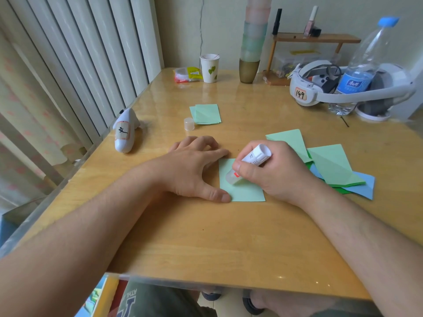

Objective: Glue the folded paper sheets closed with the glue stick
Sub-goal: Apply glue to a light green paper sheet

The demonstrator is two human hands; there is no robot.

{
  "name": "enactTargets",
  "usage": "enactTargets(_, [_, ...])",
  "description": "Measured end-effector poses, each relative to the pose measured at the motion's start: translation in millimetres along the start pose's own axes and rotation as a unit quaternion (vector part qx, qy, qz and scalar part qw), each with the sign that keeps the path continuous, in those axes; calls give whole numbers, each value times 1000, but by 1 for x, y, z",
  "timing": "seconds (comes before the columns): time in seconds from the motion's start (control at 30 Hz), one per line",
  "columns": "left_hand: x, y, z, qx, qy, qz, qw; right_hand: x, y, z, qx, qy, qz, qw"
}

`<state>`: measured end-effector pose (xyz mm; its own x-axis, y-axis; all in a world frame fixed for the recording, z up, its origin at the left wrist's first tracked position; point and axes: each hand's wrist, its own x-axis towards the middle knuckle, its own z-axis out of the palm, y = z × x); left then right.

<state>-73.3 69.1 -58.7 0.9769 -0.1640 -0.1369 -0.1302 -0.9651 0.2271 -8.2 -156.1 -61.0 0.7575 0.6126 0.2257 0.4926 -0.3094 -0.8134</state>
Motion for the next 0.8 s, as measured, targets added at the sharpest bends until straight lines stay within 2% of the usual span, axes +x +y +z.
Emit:
enactTargets(0.33, [0, 0, 0, -3, 0, 3, 1000, -2, -8, 5, -25, -30, 13, 999])
enactTargets(0.67, [0, -2, 1, 6, -3, 4, 1000, -11, -4, -25, -83, -15, 28, 996])
enactTargets(0.8, [0, -3, 1, 3, -3, 6, 1000, -12, 2, -33, -74, -14, 34, 997])
